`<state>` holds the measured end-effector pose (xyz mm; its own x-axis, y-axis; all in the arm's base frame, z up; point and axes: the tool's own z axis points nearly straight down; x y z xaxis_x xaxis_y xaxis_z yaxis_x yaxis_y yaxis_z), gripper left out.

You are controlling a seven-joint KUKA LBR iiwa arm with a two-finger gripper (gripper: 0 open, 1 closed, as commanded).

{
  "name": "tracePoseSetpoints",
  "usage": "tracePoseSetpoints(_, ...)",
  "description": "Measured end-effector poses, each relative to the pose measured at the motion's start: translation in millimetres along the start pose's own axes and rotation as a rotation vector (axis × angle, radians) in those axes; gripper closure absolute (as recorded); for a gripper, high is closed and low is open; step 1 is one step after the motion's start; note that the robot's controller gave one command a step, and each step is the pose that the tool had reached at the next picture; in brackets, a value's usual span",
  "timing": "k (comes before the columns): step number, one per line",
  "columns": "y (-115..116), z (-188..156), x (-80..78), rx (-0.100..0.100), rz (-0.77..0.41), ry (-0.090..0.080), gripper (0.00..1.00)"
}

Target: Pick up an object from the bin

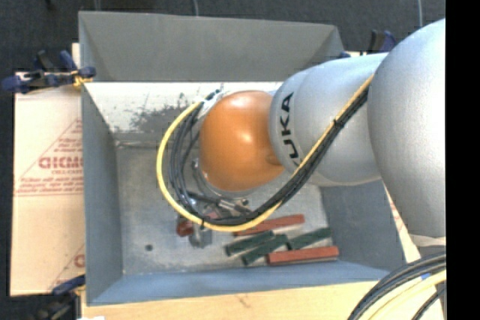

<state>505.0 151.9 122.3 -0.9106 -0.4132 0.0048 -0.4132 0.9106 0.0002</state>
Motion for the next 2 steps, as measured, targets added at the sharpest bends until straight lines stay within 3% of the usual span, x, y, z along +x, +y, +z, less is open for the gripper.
tracePoseSetpoints(1, -45.3, 6.1, -1.1, 0.000, -0.011, -0.017, 1.00)
tracePoseSetpoints(2, -70.2, -6.1, 4.4, 0.001, 0.027, 0.006, 1.00)
